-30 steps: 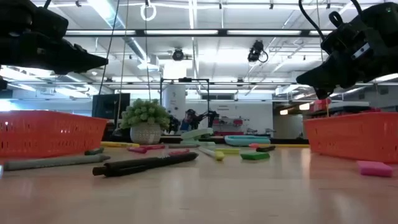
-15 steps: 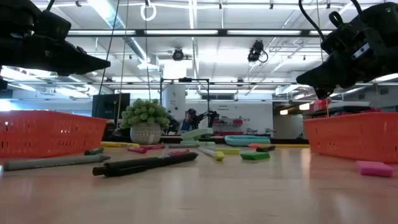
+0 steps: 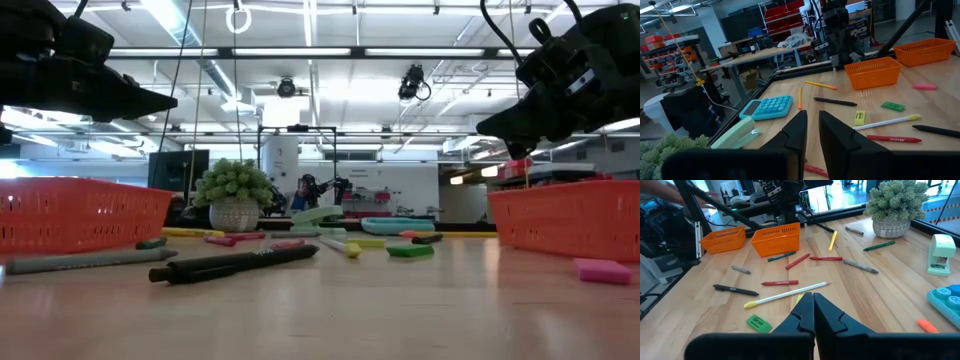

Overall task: Sort crayons/erasers/pens/pencils in bins
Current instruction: Put the top left black pen into the top left orange basket

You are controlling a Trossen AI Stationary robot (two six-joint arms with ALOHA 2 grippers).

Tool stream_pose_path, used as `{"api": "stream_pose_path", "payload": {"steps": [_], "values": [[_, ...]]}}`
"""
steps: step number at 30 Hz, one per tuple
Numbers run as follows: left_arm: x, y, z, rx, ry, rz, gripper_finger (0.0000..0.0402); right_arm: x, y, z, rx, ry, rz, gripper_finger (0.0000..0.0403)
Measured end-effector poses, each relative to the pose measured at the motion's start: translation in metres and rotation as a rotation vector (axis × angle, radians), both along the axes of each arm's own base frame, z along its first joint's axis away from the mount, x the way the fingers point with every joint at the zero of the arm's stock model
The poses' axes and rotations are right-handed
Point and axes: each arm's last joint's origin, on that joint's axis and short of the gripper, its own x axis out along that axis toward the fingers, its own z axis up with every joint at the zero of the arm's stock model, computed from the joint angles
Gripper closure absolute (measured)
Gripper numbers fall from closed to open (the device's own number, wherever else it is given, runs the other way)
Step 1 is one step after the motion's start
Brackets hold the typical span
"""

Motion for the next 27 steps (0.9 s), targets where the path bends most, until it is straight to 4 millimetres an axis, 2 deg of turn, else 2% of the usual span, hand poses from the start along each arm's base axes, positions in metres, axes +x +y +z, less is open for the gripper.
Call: {"api": "stream_pose_path", "payload": {"steps": [27], "values": [[0.0000, 0.0000, 0.0001, 0.000, 0.000, 0.000, 0.0349, 0.0000, 0.0000, -0.0001, 0.000, 0.001, 0.000, 0.0397]]}}
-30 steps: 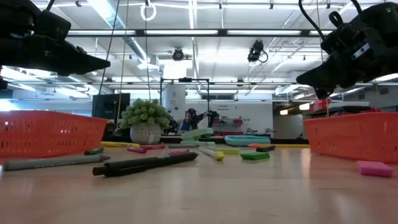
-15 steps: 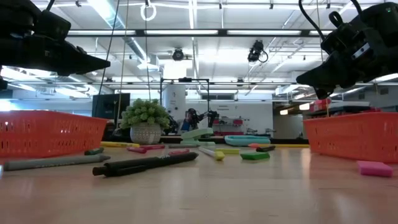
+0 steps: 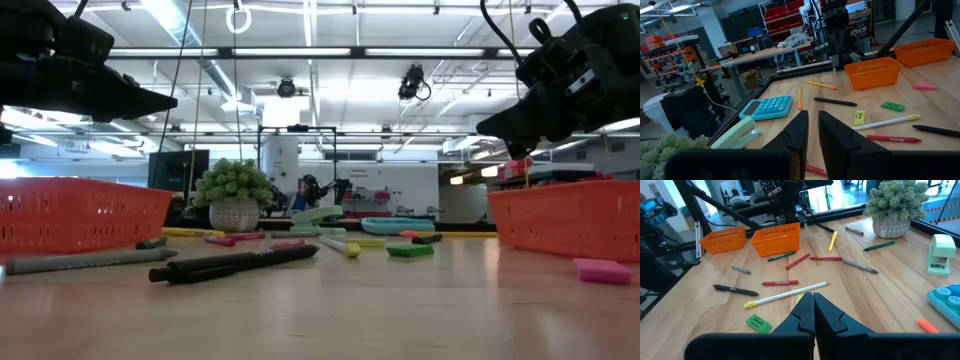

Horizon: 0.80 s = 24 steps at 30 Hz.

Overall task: Sort crayons/erasers/pens/pencils in bins
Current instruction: Put the top left black pen into the top left orange basket

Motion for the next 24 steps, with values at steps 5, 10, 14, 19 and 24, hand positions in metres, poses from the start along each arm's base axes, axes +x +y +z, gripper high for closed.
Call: {"api": "stream_pose_path", "payload": {"steps": [5, 10, 14, 19, 24], "values": [[0.0000, 0.0000, 0.0000, 0.000, 0.000, 0.000, 0.0343, 0.0000, 0.0000, 0.0001, 0.000, 0.000, 0.000, 0.0397], [0.0000, 0.0000, -0.0001, 0.000, 0.000, 0.000, 0.0346, 0.0000, 0.0000, 0.0001, 0.000, 0.000, 0.000, 0.0397], [0.0000, 0.0000, -0.0001, 0.000, 0.000, 0.000, 0.0351, 0.0000, 0.0000, 0.0001, 0.000, 0.000, 0.000, 0.0397], [0.0000, 0.0000, 0.0000, 0.000, 0.000, 0.000, 0.0347, 0.0000, 0.0000, 0.0000, 0.000, 0.000, 0.000, 0.0397], [0.0000, 0.0000, 0.0000, 0.000, 0.000, 0.000, 0.0342, 0.0000, 0.0000, 0.0001, 0.000, -0.001, 0.000, 0.0397]]}}
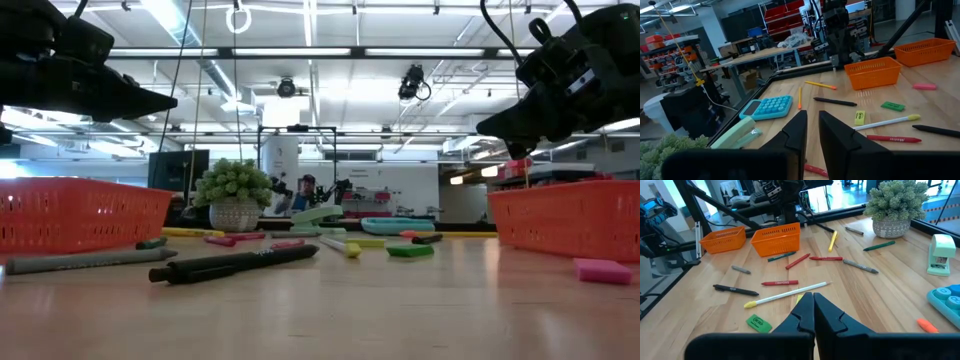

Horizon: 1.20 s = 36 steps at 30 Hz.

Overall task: Sort crayons/erasers/pens/pencils in bins
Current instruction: Put the top left black pen into the top left orange basket

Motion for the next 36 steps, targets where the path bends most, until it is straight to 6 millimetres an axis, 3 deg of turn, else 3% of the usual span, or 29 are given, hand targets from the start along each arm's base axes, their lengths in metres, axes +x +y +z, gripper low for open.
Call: {"api": "stream_pose_path", "payload": {"steps": [6, 15, 27, 31, 36], "values": [[0.0000, 0.0000, 0.0005, 0.125, 0.023, -0.002, 0.0350, 0.0000, 0.0000, -0.0002, 0.000, 0.001, 0.000, 0.0397], [0.0000, 0.0000, 0.0007, -0.405, -0.098, 0.005, 0.0343, 0.0000, 0.0000, -0.0001, 0.000, 0.001, 0.000, 0.0397], [0.0000, 0.0000, 0.0019, -0.691, -0.176, 0.003, 0.0350, 0.0000, 0.0000, 0.0000, 0.000, 0.000, 0.000, 0.0397], [0.0000, 0.0000, 0.0033, -0.813, -0.215, -0.001, 0.0345, -0.0001, -0.0011, -0.0001, -0.075, 0.004, -0.025, 0.0397], [-0.0001, 0.0000, 0.0063, -0.842, -0.252, -0.015, 0.0343, -0.0001, -0.0017, -0.0001, -0.019, 0.002, -0.055, 0.0397]]}}
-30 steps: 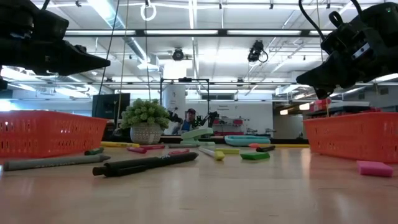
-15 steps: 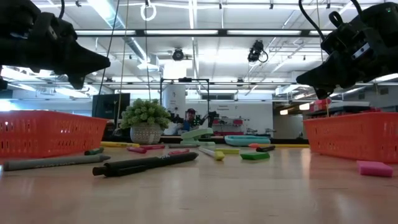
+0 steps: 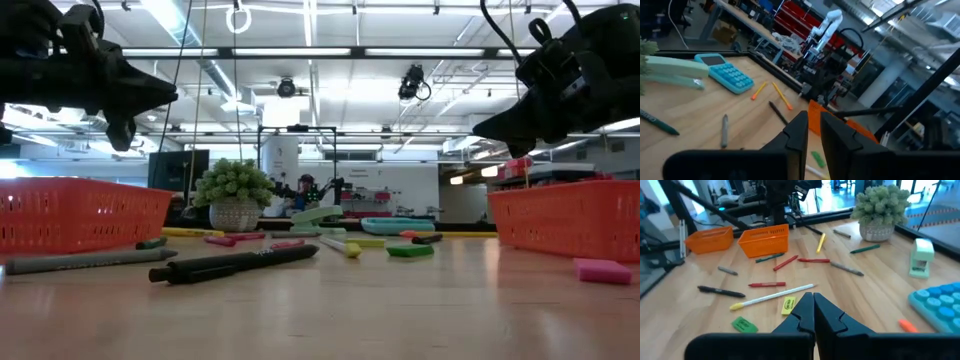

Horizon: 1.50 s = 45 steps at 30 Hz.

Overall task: Sort crayons/erasers/pens/pencils in bins
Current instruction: Put the top left black pen into the top left orange basket

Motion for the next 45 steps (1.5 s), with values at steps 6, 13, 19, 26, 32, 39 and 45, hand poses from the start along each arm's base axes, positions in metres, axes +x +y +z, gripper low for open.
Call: {"api": "stream_pose_path", "payload": {"steps": [6, 13, 19, 26, 32, 39, 45], "values": [[-0.001, -0.001, 0.010, 0.012, -0.082, -0.016, 0.0351, 0.002, -0.001, 0.012, 0.202, -0.121, -0.070, 0.0397], [-0.001, -0.001, 0.042, 0.058, -0.062, -0.018, 0.0344, 0.013, -0.006, 0.063, 0.148, -0.200, -0.174, 0.0397], [0.012, 0.003, 0.086, 0.107, 0.069, -0.005, 0.0345, 0.034, -0.013, 0.103, 0.138, -0.045, -0.264, 0.0397], [0.048, 0.017, 0.131, 0.037, 0.233, 0.039, 0.0350, 0.073, -0.033, 0.154, 0.267, -0.023, -0.366, 0.0397], [0.069, 0.024, 0.168, 0.025, 0.192, 0.048, 0.0343, 0.094, -0.044, 0.219, 0.315, -0.184, -0.381, 0.0397], [0.077, 0.026, 0.210, 0.018, 0.093, 0.051, 0.0348, 0.094, -0.044, 0.283, 0.194, -0.319, -0.351, 0.0397], [0.087, 0.033, 0.221, 0.120, 0.115, 0.211, 0.0347, 0.092, -0.046, 0.279, 0.109, -0.198, -0.364, 0.0397]]}}
